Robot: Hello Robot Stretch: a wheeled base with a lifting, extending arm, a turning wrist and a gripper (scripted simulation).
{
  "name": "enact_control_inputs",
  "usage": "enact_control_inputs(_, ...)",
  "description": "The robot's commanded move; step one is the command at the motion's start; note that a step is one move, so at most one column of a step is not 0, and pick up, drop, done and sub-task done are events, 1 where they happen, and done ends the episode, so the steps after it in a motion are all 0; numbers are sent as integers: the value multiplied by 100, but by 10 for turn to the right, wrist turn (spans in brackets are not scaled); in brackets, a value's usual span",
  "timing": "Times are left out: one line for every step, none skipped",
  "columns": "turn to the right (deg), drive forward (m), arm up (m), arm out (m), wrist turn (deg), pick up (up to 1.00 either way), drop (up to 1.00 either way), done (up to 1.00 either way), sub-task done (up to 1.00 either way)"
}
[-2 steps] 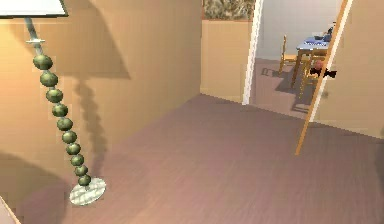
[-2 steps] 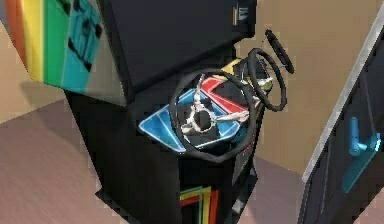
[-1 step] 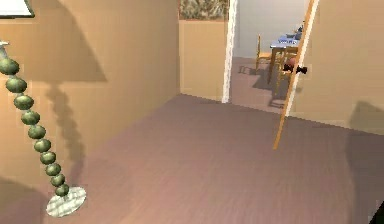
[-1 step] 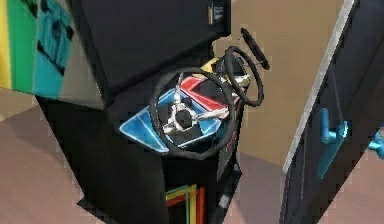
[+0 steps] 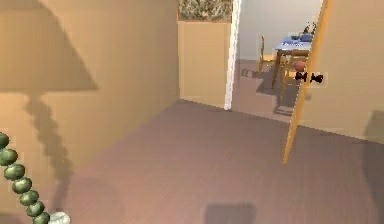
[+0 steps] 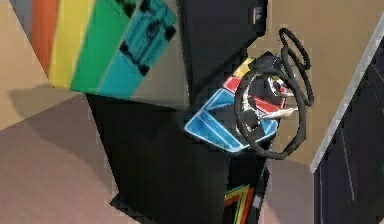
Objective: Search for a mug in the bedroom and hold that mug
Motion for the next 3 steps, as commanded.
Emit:
enact_control_inputs(150, 0, 0, 0, 0, 0, 0, 0, 0)
enact_control_inputs(0, 100, 0, 0, 0, 0, 0, 0, 0)
enact_control_inputs(30, 0, 0, 0, 0, 0, 0, 0, 0)
